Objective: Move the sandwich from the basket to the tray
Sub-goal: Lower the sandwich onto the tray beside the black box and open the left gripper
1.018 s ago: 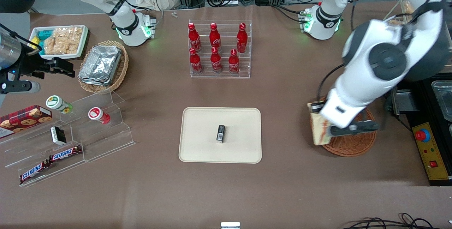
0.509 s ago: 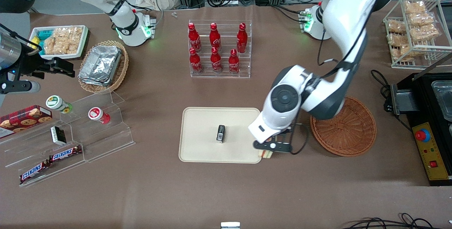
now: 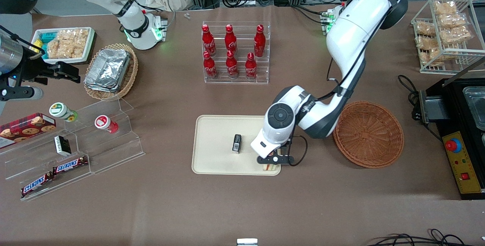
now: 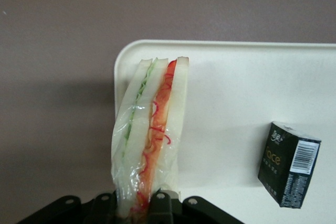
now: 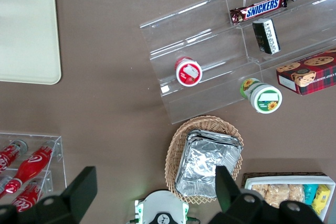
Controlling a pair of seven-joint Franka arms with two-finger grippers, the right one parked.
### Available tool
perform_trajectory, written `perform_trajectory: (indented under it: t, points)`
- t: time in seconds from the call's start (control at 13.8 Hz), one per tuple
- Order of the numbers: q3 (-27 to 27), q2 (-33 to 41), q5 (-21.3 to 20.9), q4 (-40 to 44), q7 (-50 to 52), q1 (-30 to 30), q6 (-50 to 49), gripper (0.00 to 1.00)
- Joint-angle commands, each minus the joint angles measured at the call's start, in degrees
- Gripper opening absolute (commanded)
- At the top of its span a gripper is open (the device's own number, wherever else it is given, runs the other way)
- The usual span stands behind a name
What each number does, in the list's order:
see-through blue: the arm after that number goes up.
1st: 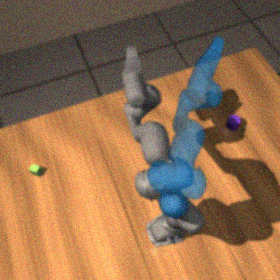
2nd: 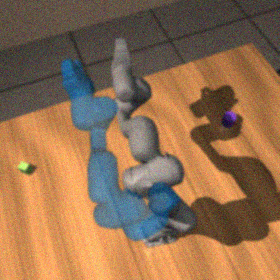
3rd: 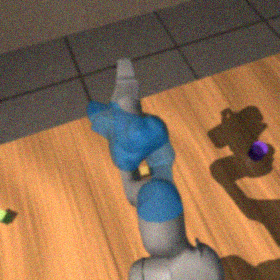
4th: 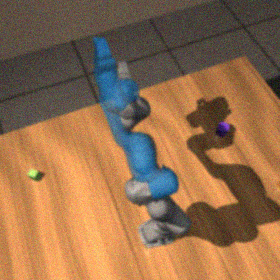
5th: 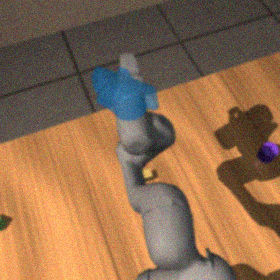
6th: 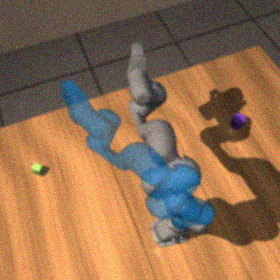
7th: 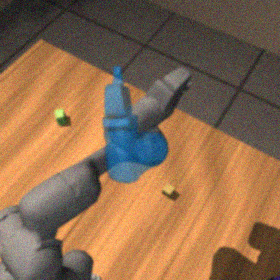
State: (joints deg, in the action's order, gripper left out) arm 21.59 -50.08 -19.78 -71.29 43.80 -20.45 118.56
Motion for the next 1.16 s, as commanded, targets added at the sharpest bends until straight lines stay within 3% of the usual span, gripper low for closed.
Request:
perform_trajectory:
  t: [0.0, 0.07, 0.15, 0.22, 0.29, 0.65, 1.02, 1.09]
  points:
    - [-0.5, -1.5, -2.9, 0.9, 4.7, -2.3, -0.7, 0.00]
    - [-0.5, -1.5, -3.3, 0.8, 5.2, -2.8, -0.7, 0.03]
    - [-0.5, -1.6, -3.8, 0.5, 5.0, -2.8, -0.7, 0.23]
    - [-0.5, -1.6, -3.8, 0.1, 4.5, -2.7, -0.7, 0.57]
    - [-0.5, -1.6, -3.8, 0.0, 4.5, -2.7, -0.7, 0.97]
    - [-0.6, 2.3, -5.4, 0.0, 5.5, -2.1, -1.7, 1.00]
    - [-0.7, 15.2, -5.4, -6.5, 7.8, -1.5, -10.6, 0.99]
    - [-0.5, 19.4, -4.8, -10.4, 7.6, 1.3, -10.2, 0.99]
